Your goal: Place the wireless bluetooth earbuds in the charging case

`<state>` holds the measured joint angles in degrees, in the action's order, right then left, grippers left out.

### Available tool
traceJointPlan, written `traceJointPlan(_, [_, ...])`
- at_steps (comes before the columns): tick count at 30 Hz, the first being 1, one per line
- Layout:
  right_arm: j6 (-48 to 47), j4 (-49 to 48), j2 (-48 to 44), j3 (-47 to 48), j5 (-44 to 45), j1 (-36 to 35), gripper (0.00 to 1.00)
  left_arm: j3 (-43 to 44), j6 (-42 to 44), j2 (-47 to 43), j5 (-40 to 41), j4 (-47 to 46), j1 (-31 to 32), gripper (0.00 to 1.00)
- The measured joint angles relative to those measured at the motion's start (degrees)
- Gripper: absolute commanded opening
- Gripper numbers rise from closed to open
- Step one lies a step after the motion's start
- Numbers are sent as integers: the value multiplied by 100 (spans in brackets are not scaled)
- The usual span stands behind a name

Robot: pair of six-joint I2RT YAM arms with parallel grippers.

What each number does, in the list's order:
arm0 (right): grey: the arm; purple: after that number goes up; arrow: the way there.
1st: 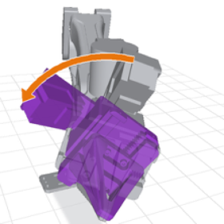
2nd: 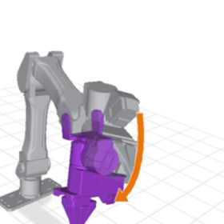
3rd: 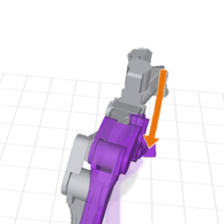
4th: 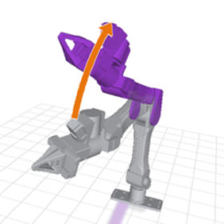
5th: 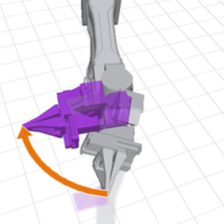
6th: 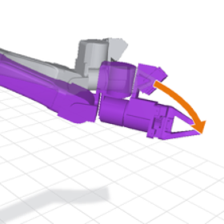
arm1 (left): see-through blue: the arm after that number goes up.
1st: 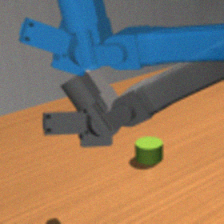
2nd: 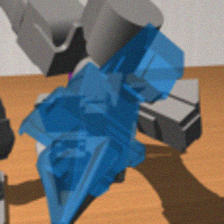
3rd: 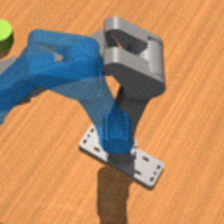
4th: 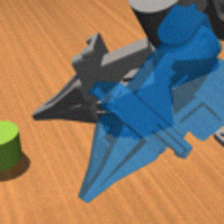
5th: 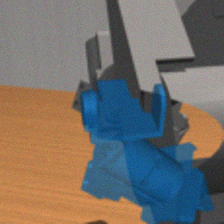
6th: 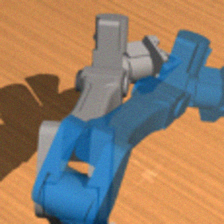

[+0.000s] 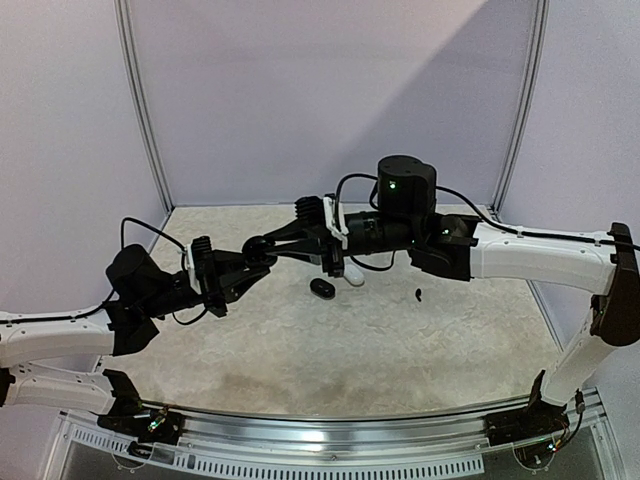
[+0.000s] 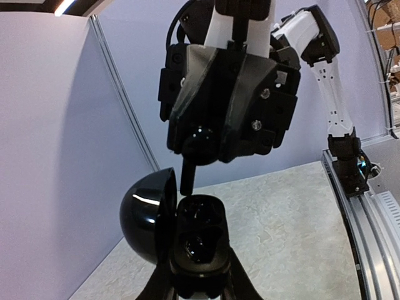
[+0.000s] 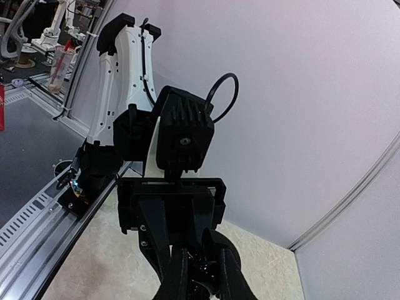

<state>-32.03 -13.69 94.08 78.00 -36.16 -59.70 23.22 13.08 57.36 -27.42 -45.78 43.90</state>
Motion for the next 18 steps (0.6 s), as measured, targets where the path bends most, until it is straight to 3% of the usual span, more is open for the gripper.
traceJointPlan(18, [-192, 295, 7, 7, 131, -4, 0, 0, 216, 42, 192, 63, 72, 0])
